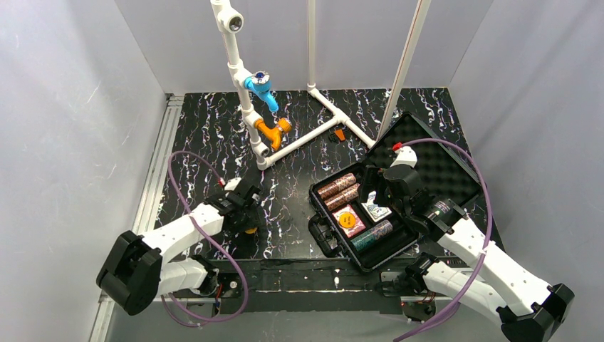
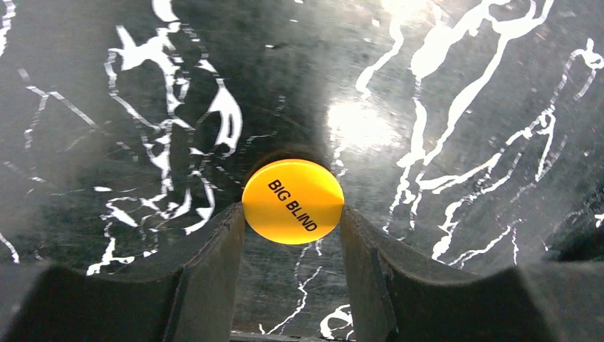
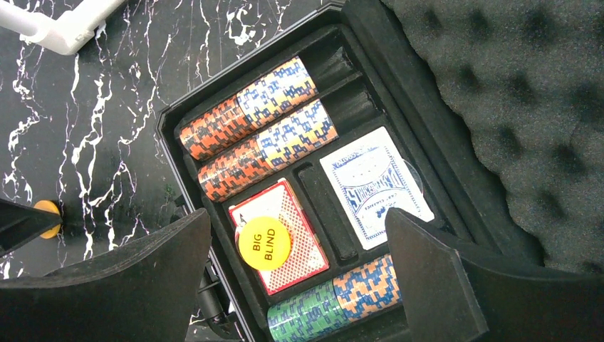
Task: Pack up texas hold em set
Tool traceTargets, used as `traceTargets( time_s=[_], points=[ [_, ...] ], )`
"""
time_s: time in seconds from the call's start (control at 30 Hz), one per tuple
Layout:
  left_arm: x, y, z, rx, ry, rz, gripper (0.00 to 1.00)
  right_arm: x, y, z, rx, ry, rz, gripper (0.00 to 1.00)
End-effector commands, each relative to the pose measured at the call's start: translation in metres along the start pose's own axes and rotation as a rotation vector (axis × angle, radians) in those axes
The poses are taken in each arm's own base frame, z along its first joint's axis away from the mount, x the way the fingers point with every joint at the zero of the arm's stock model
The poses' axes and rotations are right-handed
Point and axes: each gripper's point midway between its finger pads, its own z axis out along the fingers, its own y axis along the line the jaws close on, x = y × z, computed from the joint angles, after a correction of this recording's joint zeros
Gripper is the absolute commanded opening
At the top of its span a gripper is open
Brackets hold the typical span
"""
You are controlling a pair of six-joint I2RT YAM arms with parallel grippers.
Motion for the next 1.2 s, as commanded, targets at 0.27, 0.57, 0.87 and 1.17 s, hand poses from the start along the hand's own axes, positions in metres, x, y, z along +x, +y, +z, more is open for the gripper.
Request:
traceTargets(
  time_s=[0.27, 0.57, 0.87, 1.17],
  points=[
    [0.043, -0.013, 0.001, 0.056, 0.138, 0.158, 0.44, -0.014, 0.005, -0.004, -0.012, -0.032, 0.001, 1.0],
    [0.029, -0.009, -0.005, 0.007, 0.094, 0.17, 0.74, -0.015, 0.01, -0.002, -0.023, -0.024, 0.001, 1.0],
    [0.023, -0.008, -0.001, -0.061, 0.096, 0.171, 0.68, -0.014, 0.011, -0.002, -0.028, -0.022, 0.008, 1.0],
    [0.022, -0.005, 0.004, -0.109, 0.1, 0.205, 0.62, -0.012, 0.009, -0.001, -0.021, -0.02, 0.007, 1.0]
  ],
)
